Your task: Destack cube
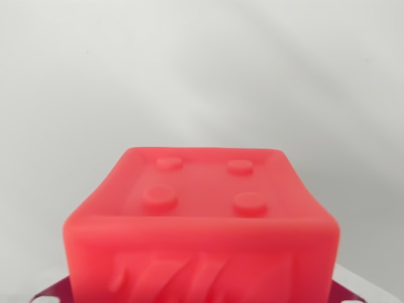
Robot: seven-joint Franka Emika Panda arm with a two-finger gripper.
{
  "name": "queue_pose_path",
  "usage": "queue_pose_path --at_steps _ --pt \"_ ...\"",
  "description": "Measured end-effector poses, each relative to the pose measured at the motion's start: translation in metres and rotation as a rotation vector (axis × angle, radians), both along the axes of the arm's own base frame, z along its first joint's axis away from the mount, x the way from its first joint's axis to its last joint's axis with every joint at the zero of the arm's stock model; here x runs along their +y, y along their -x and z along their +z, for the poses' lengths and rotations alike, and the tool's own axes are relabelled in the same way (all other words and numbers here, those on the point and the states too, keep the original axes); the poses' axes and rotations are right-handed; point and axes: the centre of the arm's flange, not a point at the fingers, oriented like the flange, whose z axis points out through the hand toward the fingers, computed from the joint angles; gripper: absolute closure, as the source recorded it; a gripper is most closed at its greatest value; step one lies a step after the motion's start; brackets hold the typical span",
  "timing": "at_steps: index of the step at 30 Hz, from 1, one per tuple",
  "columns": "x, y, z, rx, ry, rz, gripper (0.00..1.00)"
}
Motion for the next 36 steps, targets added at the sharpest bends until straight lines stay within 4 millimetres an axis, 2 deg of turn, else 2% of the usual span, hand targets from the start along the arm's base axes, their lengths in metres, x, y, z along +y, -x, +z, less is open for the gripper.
queue_pose_path --at_steps 36 --pt "-0.052 0.029 -0.030 -0.001 0.000 0.137 1.00"
